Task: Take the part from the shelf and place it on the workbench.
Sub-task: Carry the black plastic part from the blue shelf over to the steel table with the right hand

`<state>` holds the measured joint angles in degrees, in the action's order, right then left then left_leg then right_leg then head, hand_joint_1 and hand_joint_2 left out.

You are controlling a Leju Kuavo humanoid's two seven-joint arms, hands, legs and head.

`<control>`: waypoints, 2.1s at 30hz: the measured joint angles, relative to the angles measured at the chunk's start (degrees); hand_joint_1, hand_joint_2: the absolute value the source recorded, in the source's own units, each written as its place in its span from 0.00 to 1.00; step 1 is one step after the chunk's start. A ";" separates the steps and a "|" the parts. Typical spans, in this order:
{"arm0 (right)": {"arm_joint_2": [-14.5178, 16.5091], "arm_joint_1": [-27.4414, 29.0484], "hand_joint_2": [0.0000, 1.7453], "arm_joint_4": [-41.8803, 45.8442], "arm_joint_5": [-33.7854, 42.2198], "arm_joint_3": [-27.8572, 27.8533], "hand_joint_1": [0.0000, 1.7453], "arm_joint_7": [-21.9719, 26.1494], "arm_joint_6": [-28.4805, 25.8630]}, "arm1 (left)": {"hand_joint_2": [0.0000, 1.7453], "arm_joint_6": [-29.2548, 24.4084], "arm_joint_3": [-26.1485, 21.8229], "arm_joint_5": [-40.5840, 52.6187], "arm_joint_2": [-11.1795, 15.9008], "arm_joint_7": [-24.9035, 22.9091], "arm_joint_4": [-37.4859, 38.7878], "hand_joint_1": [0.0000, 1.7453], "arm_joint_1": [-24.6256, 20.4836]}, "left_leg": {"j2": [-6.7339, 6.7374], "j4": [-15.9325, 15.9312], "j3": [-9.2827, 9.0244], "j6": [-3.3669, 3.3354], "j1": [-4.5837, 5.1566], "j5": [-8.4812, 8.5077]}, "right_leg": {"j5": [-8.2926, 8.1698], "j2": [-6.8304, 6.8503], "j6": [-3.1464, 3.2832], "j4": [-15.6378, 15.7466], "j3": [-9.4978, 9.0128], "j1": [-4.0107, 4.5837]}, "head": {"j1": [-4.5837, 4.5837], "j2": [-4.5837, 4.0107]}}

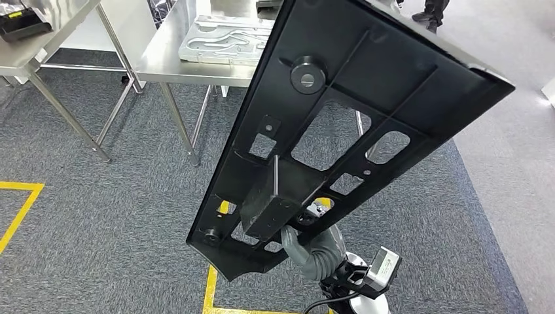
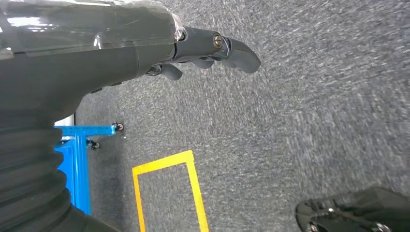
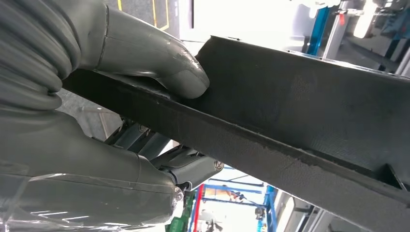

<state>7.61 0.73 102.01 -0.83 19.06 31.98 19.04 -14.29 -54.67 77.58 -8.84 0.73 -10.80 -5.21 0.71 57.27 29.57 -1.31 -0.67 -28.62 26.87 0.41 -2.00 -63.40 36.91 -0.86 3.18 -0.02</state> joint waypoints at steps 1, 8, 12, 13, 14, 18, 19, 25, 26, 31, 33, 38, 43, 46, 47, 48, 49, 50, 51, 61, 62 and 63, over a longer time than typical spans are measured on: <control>0.00 -0.01 1.00 0.01 -0.04 0.00 1.00 0.01 0.00 | 1.00 0.01 -0.01 0.02 -0.04 0.02 0.00 0.00 -0.02 | 0.04 -0.01 -0.26 0.29 0.02 -0.26 | -0.75 0.36 0.32 2.97 -1.24 0.17 | 0.00 0.00; 0.08 0.09 1.00 0.19 -0.20 0.02 1.00 0.10 0.02 | 1.00 -0.05 -0.06 0.24 -0.04 0.14 0.00 0.00 -0.14 | -0.05 6.45 1.54 2.35 -0.11 -3.54 | -0.46 -0.15 3.29 5.63 -4.05 0.43 | 0.01 0.00; 0.15 0.32 1.00 0.21 -0.20 0.02 1.00 0.10 0.02 | 1.00 -0.01 -0.07 0.34 -0.04 0.12 0.00 0.00 0.05 | -0.23 16.81 9.01 2.38 -0.06 -6.48 | 0.71 -0.89 3.85 5.59 -5.25 0.97 | 0.02 0.00; 0.15 0.37 1.00 0.21 -0.20 0.01 1.00 0.09 0.01 | 1.00 0.02 -0.07 0.37 -0.03 0.10 0.00 0.00 0.15 | -0.25 14.99 8.90 2.09 0.01 -4.57 | 1.06 -1.12 3.87 5.59 -5.77 1.13 | 0.02 0.00; 0.16 0.39 1.00 0.22 -0.20 0.01 1.00 0.09 0.01 | 1.00 0.04 -0.08 0.38 -0.02 0.08 0.00 0.00 0.23 | -0.28 11.37 7.90 1.64 0.15 -1.77 | 1.44 -1.29 3.86 5.60 -6.35 1.28 | 0.02 0.00; 0.19 0.50 1.00 0.22 -0.23 -0.02 1.00 0.14 -0.03 | 1.00 0.05 -0.09 0.42 0.25 -0.01 0.00 0.00 0.15 | -0.54 1.55 4.84 0.01 1.19 1.97 | 2.33 -1.50 3.06 5.58 -7.29 1.20 | 0.01 0.00; 0.20 0.55 1.00 0.25 -0.25 -0.04 1.00 0.15 -0.04 | 1.00 0.06 -0.09 0.42 0.26 -0.02 0.00 0.00 0.18 | -0.57 1.04 4.64 -0.19 1.28 1.92 | 2.20 -1.52 2.68 5.42 -7.35 1.16 | 0.02 0.00; 0.22 0.60 1.00 0.53 -0.29 -0.11 1.00 0.17 -0.07 | 1.00 0.12 -0.15 0.38 0.04 -0.03 0.00 0.00 -0.06 | -0.48 -0.93 1.74 -1.01 0.46 2.64 | 6.60 -1.09 0.72 -6.00 -1.24 0.53 | -0.01 0.00; 0.22 0.72 1.00 0.52 -0.29 -0.11 1.00 0.17 -0.07 | 1.00 0.15 -0.19 0.36 0.04 -0.03 0.00 0.00 -0.08 | -0.48 -0.90 1.59 -0.96 0.42 2.40 | 7.57 -1.05 0.27 -8.58 0.85 0.22 | -0.01 0.00; 0.22 0.85 1.00 0.51 -0.30 -0.13 1.00 0.16 -0.03 | 1.00 0.21 -0.52 0.16 -0.07 0.04 0.00 0.00 0.09 | -0.49 -0.56 -0.34 0.36 -0.25 0.43 | -0.44 -0.22 -0.71 2.23 -1.11 -0.76 | -0.02 0.00; 0.22 0.84 1.00 0.50 -0.31 -0.13 1.00 0.15 0.01 | 1.00 0.20 -0.69 0.11 -0.09 0.14 0.00 0.00 0.01 | -0.46 -0.53 -0.88 1.27 -0.26 -0.22 | -0.98 0.04 0.19 5.26 -2.19 -0.47 | -0.01 0.00; 0.32 0.82 1.00 0.52 -0.33 -0.13 1.00 0.30 0.02 | 1.00 0.21 -0.94 0.08 -0.09 0.18 0.00 0.00 -0.21 | -0.35 4.30 0.27 2.85 -0.48 -2.28 | -0.92 -0.33 2.57 5.54 -3.85 -0.37 | 0.02 0.00; 0.35 0.98 1.00 0.50 -0.36 -0.13 1.00 0.44 0.02 | 1.00 0.22 -0.98 0.08 -0.08 0.16 0.00 0.00 -0.15 | -0.38 15.87 9.01 2.84 -0.45 -5.93 | 0.58 -0.86 3.28 5.55 -5.28 0.42 | 0.02 0.00; 0.35 0.98 1.00 0.50 -0.37 -0.13 1.00 0.44 0.02 | 1.00 0.23 -1.01 0.08 -0.05 0.16 0.00 0.00 -0.03 | -0.42 6.01 6.54 1.52 0.04 1.26 | 1.87 -1.12 3.09 5.59 -7.10 0.81 | 0.01 0.00; 0.35 0.97 1.00 0.50 -0.38 -0.13 1.00 0.45 0.02 | 1.00 0.23 -1.02 0.08 -0.03 0.16 0.00 0.00 -0.06 | -0.47 3.49 5.90 1.09 0.36 2.22 | 2.20 -1.14 2.88 5.62 -7.42 0.82 | 0.02 0.00; 0.36 0.97 1.00 0.49 -0.40 -0.13 1.00 0.46 0.02 | 1.00 0.23 -1.03 0.08 -0.01 0.16 0.00 0.00 -0.06 | -0.51 2.14 5.58 0.69 0.64 2.79 | 2.45 -1.18 2.59 5.67 -7.61 0.80 | 0.02 0.00; 0.36 0.99 1.00 0.49 -0.41 -0.13 1.00 0.47 0.02 | 1.00 0.25 -1.04 0.08 0.02 0.15 0.00 0.00 -0.04 | -0.54 1.87 5.58 0.41 0.84 2.59 | 2.48 -1.21 2.20 5.48 -7.72 0.78 | 0.02 0.00; 0.36 0.98 1.00 0.50 -0.42 -0.14 1.00 0.49 0.02 | 1.00 0.26 -1.04 0.08 -0.01 0.14 0.00 0.00 0.02 | -0.62 1.56 5.25 0.10 0.80 2.63 | 2.48 -1.25 1.84 5.20 -7.81 0.76 | 0.03 0.00; 0.36 0.96 1.00 0.51 -0.42 -0.14 1.00 0.50 0.03 | 1.00 0.28 -1.04 0.07 -0.07 0.12 0.00 0.00 0.08 | -0.62 1.25 4.71 -0.21 0.67 3.13 | 2.56 -1.22 1.51 4.57 -7.90 0.75 | 0.02 0.00; 0.35 0.82 1.00 0.49 -0.42 -0.20 1.00 0.52 0.07 | 1.00 0.31 -1.07 0.10 -0.28 0.10 0.00 0.00 0.10 | -0.76 0.63 1.04 -0.67 0.42 0.84 | 0.92 -0.57 0.51 -0.83 -0.50 0.17 | 0.01 0.00; 0.35 0.79 1.00 0.48 -0.42 -0.20 1.00 0.52 0.07 | 1.00 0.31 -1.07 0.10 -0.32 0.10 0.00 0.00 0.07 | -0.79 0.62 0.73 -0.41 0.45 0.52 | -0.06 -0.46 0.79 2.14 -1.50 0.32 | 0.01 0.00; 0.35 0.78 1.00 0.46 -0.43 -0.21 1.00 0.51 0.07 | 1.00 0.31 -1.07 0.10 -0.34 0.10 0.00 0.00 0.00 | -0.81 0.55 0.56 -0.06 0.49 0.22 | -0.50 -0.40 1.13 4.01 -2.12 0.47 | 0.01 0.00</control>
<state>7.96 1.51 102.48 -1.25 18.85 32.49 19.11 -13.98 -55.74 77.68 -9.17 0.83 -10.80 -5.21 -0.10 57.82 30.13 -1.37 -0.19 -28.40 26.37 0.01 -0.88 -59.39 34.79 -0.39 3.19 -0.02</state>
